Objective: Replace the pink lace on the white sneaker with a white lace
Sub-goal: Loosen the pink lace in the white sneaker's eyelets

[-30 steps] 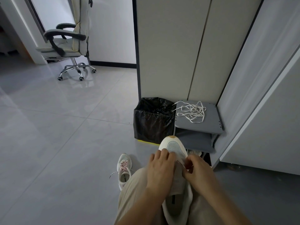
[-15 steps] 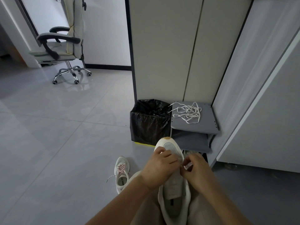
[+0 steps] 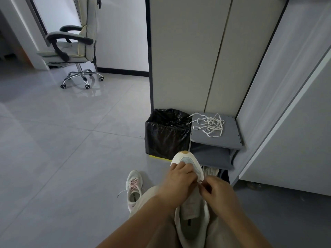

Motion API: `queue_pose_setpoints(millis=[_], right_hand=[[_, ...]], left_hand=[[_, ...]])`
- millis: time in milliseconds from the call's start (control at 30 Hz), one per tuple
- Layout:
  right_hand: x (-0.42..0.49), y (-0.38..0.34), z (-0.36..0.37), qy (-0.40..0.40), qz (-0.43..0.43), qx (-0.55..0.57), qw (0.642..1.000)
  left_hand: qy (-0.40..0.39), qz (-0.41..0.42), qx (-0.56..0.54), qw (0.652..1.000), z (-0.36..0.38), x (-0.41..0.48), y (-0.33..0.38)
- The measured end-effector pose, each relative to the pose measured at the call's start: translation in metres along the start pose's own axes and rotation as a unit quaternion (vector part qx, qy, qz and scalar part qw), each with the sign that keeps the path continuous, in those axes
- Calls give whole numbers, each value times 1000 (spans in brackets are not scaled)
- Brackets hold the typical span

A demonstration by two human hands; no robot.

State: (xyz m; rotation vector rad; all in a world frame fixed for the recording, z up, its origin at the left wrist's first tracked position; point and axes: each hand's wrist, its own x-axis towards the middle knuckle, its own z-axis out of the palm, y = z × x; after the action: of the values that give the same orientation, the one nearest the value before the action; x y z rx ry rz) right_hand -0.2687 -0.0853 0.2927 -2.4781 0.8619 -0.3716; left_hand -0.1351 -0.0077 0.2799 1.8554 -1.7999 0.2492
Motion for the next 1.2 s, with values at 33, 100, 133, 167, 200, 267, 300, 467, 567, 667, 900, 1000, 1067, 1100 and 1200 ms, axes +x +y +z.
queue_pose_setpoints(millis=[33,100,133,167,200,267,300,467,567,667,900,1000,1067,1100,1200], right_hand=[[-1,1,-1,7,8,4,1000],[-3,1,1,9,11,2,1000],[-4,0,3,6,8,-2,1000],[-4,-1,5,6,1,-5,1000],[-4,-2,8,6,-7,-8,1000],[-3,-4,9,3,-14,-6,1000],[-2,-5,8,-1,-10,-5,1000],[-5,4,-3,-13,28,33,999],[-6,2,-2,-2,20,59,998],[-3,-6,3,11,1,60,998],[-6,9,-3,7,64,130,989],[-5,4,0,3,57,148,987],[-4,-2,3,6,40,138,990],[-3,-5,3,8,35,135,990],[-3,-4,2,5,42,131,990]], left_hand=[[-3,13,-23,1000,-1,-3,-2],[-4,30,-43,999,-1,-14,-11],[-3,32,-42,999,-3,-19,-15],[-3,34,-31,999,-5,-23,-17],[-8,34,-3,999,-8,-25,-17],[-29,5,82,996,-5,-21,-7],[-45,-20,110,993,-2,-18,2],[-16,-69,-53,996,5,-13,15],[-65,-116,-209,969,-11,-21,0],[-99,-191,-142,966,-17,-16,2],[-69,-160,-174,969,-8,-12,14],[-27,-225,-401,888,-19,-31,0],[-81,-261,-305,912,-21,-32,-4],[-131,-265,-194,935,-21,-29,-4],[-148,-233,-7,961,-20,-15,9]])
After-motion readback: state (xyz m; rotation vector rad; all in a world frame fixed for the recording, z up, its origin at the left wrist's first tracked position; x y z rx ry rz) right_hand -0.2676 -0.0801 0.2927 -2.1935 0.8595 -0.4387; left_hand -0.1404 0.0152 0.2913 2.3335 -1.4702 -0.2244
